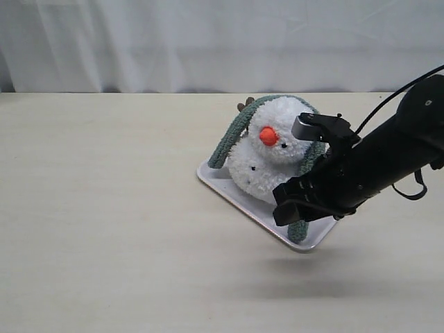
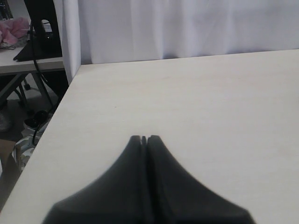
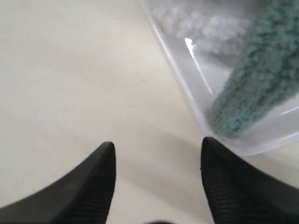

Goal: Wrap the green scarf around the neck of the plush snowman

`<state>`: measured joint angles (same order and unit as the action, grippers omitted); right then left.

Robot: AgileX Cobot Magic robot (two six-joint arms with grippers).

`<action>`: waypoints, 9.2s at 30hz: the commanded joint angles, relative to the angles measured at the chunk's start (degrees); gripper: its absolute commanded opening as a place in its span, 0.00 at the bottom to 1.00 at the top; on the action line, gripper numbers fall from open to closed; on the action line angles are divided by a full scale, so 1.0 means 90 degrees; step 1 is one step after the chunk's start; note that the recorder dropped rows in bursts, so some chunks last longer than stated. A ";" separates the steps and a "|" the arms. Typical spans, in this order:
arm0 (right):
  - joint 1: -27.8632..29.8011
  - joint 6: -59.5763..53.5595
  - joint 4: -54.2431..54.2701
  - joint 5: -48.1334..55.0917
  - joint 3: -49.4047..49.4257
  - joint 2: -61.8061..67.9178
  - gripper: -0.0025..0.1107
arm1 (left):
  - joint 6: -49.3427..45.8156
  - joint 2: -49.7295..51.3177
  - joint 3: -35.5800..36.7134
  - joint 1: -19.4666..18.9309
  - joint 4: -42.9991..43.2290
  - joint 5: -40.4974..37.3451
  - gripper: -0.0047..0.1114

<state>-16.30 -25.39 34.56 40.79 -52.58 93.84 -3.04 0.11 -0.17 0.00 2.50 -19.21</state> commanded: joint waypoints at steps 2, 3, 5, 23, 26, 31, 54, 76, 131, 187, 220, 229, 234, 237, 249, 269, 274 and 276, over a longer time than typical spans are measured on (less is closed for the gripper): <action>0.0013 -0.1091 0.0928 0.0277 -0.0080 -0.0312 0.49 | 0.0016 -0.0012 0.0019 0.0007 -0.0015 0.0077 0.04; 0.0013 -0.1094 0.0852 0.0310 -0.0136 -0.0373 0.49 | 0.0016 -0.0012 0.0019 0.0007 -0.0015 0.0077 0.04; 0.0013 -0.1020 0.0675 0.0291 -0.0277 -0.0559 0.49 | 0.0016 -0.0012 0.0019 0.0007 -0.0015 0.0077 0.04; 0.0063 0.2595 -0.3427 -0.1660 -0.0793 -0.1288 0.06 | 0.0016 -0.0012 0.0019 0.0007 -0.0015 0.0077 0.04; 0.0125 0.2821 -0.3566 -0.1487 -0.1137 -0.0852 0.06 | 0.0016 -0.0012 0.0019 0.0007 -0.0015 0.0077 0.04; 0.0125 0.2821 -0.3566 -0.0961 -0.1772 -0.0135 0.06 | 0.0016 -0.0012 0.0019 0.0007 -0.0015 0.0077 0.04; 0.0199 0.3274 -0.4101 -0.1051 -0.2004 0.1122 0.06 | 0.0016 -0.0012 0.0019 0.0007 -0.0015 0.0077 0.04; 0.0199 0.3065 -0.4081 -0.0498 -0.2004 0.0035 0.18 | 0.0016 -0.0012 0.0019 0.0007 -0.0015 0.0077 0.04; 0.0171 -0.0215 0.0428 -0.2831 0.1030 0.0330 0.06 | 0.0016 -0.0012 0.0019 0.0007 -0.0015 0.0076 0.04; -0.1693 -0.0386 -0.0216 -0.3158 -0.0941 -0.1109 0.18 | 0.0016 -0.0012 0.0019 0.0007 -0.0015 0.0076 0.04; -0.1535 0.4774 -0.6797 0.1304 -0.5924 0.3005 0.06 | 0.0016 -0.0012 0.0019 0.0007 -0.0015 0.0086 0.04; -0.1535 0.4722 -0.6699 0.1659 -0.5924 0.3109 0.06 | 0.0016 -0.0012 0.0019 0.0007 -0.0015 0.0086 0.04; -0.1535 0.4334 -0.6212 0.1720 -0.5924 0.3109 0.06 | 0.0016 -0.0012 0.0019 0.0007 -0.0015 0.0086 0.04; -0.1535 0.3948 -0.5690 0.1602 -0.5924 0.3109 0.06 | 0.0016 -0.0012 0.0019 0.0007 -0.0015 0.0086 0.04; -0.1535 0.3905 -0.5506 0.1808 -0.5924 0.3563 0.06 | 0.0016 -0.0012 0.0019 0.0007 -0.0015 0.0078 0.04; -0.1799 0.1986 -0.2759 0.2455 -0.5653 0.2925 0.38 | 0.0016 -0.0012 0.0019 0.0007 -0.0015 0.0078 0.04; -0.2356 0.3843 -0.4312 0.1092 -0.4832 0.2925 0.37 | 0.0016 -0.0012 0.0019 0.0007 -0.0015 0.0079 0.04; -0.2356 0.3942 -0.4286 0.0813 -0.4560 0.3012 0.37 | 0.0016 -0.0012 0.0019 0.0007 -0.0015 0.0079 0.04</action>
<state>-37.42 8.10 -3.06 51.17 -95.46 120.64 -3.04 0.11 -0.17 0.00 2.50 -19.21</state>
